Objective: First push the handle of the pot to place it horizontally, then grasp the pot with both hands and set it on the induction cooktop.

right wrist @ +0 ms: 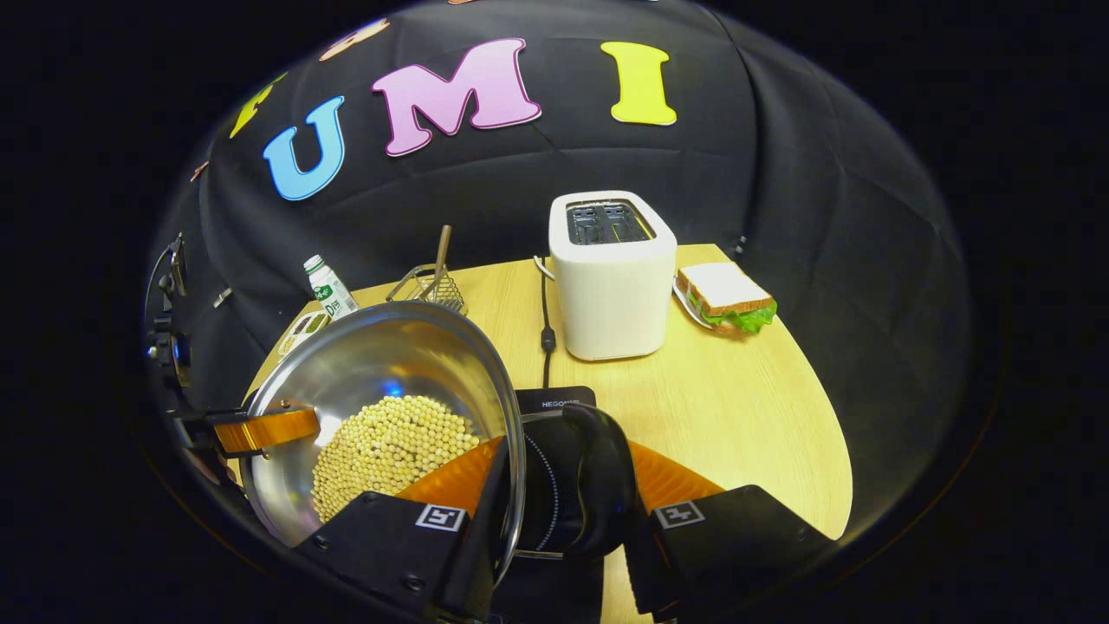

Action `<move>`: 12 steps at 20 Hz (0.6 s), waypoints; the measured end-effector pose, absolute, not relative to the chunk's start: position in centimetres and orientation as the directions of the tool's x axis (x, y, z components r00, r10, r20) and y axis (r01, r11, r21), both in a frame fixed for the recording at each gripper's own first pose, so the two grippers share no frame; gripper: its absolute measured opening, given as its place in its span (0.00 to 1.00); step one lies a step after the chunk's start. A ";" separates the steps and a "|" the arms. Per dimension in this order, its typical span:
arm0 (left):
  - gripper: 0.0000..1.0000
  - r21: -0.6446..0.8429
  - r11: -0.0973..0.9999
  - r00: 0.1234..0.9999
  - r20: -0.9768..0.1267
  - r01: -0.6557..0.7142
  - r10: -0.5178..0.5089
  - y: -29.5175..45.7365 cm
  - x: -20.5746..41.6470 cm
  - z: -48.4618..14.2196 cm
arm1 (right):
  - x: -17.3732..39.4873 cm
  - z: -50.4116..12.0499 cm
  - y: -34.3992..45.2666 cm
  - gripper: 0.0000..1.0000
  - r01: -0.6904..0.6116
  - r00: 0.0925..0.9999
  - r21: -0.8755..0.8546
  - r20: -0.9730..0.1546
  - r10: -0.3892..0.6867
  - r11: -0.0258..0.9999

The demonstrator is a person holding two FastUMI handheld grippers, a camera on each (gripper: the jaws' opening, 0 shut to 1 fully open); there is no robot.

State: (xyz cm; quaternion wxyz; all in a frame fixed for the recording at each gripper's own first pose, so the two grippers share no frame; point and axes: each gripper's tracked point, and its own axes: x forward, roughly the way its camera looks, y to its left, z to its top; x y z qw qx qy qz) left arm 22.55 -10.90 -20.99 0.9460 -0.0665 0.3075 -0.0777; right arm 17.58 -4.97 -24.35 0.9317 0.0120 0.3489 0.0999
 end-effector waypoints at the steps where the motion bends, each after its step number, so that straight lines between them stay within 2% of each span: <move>1: 0.63 -0.174 0.979 0.797 -0.574 0.106 -0.188 -11.2 22.6 -21.3 | 17.6 -24.6 -5.3 0.64 -0.178 0.736 0.092 -0.649 0.194 0.980; 12: 0.64 -0.166 0.981 0.779 -0.600 0.100 -0.181 -12.8 23.0 -24.9 | 18.1 -28.4 -7.4 0.64 -0.180 0.710 0.097 -0.676 0.198 0.979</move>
